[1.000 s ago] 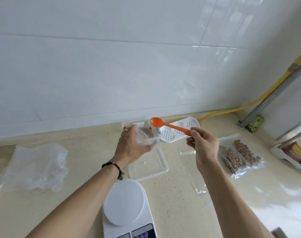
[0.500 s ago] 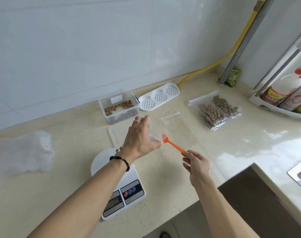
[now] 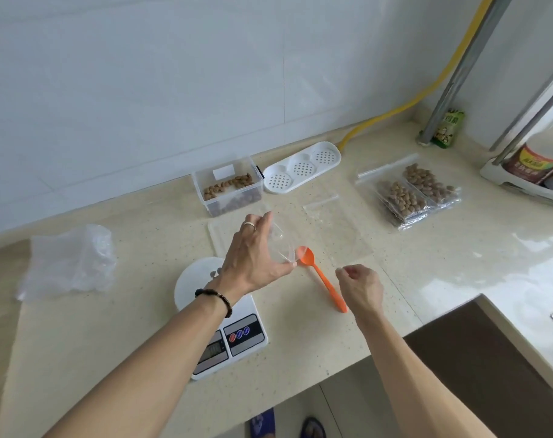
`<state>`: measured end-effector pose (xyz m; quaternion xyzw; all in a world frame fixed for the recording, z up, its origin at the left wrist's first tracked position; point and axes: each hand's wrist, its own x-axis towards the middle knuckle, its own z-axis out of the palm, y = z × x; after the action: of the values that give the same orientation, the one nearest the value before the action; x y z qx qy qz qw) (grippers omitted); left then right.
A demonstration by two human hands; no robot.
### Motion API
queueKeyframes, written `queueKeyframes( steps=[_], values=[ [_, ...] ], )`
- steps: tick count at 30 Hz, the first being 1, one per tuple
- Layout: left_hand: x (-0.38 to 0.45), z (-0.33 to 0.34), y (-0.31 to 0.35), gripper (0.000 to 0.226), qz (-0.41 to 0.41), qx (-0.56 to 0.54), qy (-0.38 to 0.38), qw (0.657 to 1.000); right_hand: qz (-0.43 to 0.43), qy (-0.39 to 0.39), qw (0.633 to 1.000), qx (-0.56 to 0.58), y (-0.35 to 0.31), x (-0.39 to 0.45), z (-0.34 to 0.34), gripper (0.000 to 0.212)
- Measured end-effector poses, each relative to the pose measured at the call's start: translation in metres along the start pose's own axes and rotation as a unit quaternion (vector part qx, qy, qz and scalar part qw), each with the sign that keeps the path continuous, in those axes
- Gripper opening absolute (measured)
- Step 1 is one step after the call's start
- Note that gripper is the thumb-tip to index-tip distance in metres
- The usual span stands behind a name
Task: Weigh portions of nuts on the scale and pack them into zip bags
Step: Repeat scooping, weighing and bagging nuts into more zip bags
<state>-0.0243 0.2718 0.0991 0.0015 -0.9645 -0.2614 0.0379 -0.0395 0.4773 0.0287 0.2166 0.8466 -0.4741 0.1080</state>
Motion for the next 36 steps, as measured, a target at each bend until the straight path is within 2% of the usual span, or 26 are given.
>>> queueKeyframes(
  steps=[2,4,6,8,12,14,15,18,19,22,25,27,31,36],
  values=[
    [-0.004,-0.004,0.001,0.099,-0.003,-0.002,0.008,1.000,-0.069,-0.056,0.994,0.065,-0.040,-0.008,-0.003,0.035],
    [-0.008,-0.007,0.003,0.102,-0.008,-0.022,0.032,0.999,-0.139,-0.125,0.979,0.074,-0.082,-0.021,-0.006,0.037],
    [-0.013,-0.009,0.004,0.104,-0.001,-0.031,0.064,0.997,-0.205,-0.176,0.962,0.036,-0.110,-0.028,-0.002,0.026],
    [-0.017,-0.012,0.002,0.112,-0.002,-0.029,0.090,0.996,-0.261,-0.194,0.945,-0.019,-0.126,-0.030,0.007,0.016],
    [-0.030,-0.028,-0.013,0.127,-0.030,-0.062,0.090,0.994,-0.295,-0.255,0.921,0.001,-0.140,-0.034,0.019,0.016],
    [-0.040,-0.038,-0.026,0.113,-0.064,-0.118,0.078,0.988,-0.309,-0.300,0.902,0.020,-0.145,-0.037,0.026,0.017],
    [-0.044,-0.044,-0.034,0.097,-0.086,-0.150,0.068,0.983,-0.315,-0.314,0.895,0.031,-0.148,-0.039,0.030,0.018],
    [-0.053,-0.060,-0.060,0.024,-0.153,-0.212,0.027,0.965,-0.286,-0.325,0.897,0.087,-0.154,-0.041,0.041,0.021],
    [-0.054,-0.064,-0.068,0.010,-0.163,-0.225,0.021,0.960,-0.270,-0.328,0.900,0.097,-0.155,-0.042,0.044,0.021],
    [-0.048,-0.069,-0.091,0.014,-0.151,-0.176,0.014,0.973,-0.268,-0.335,0.903,0.036,-0.155,-0.044,0.057,0.020],
    [-0.037,-0.068,-0.114,0.007,-0.150,-0.171,-0.030,0.973,-0.253,-0.298,0.920,-0.015,-0.150,-0.040,0.077,0.011],
    [-0.029,-0.066,-0.132,0.004,-0.149,-0.163,-0.056,0.974,-0.196,-0.262,0.945,0.009,-0.141,-0.033,0.089,0.009],
    [-0.022,-0.052,-0.168,0.025,-0.149,-0.111,-0.093,0.978,-0.059,-0.227,0.970,0.056,-0.113,-0.019,0.113,0.013],
    [-0.024,-0.027,-0.184,0.028,-0.107,0.000,-0.045,0.993,-0.037,-0.170,0.985,0.000,-0.092,-0.015,0.135,0.010]
  ],
)
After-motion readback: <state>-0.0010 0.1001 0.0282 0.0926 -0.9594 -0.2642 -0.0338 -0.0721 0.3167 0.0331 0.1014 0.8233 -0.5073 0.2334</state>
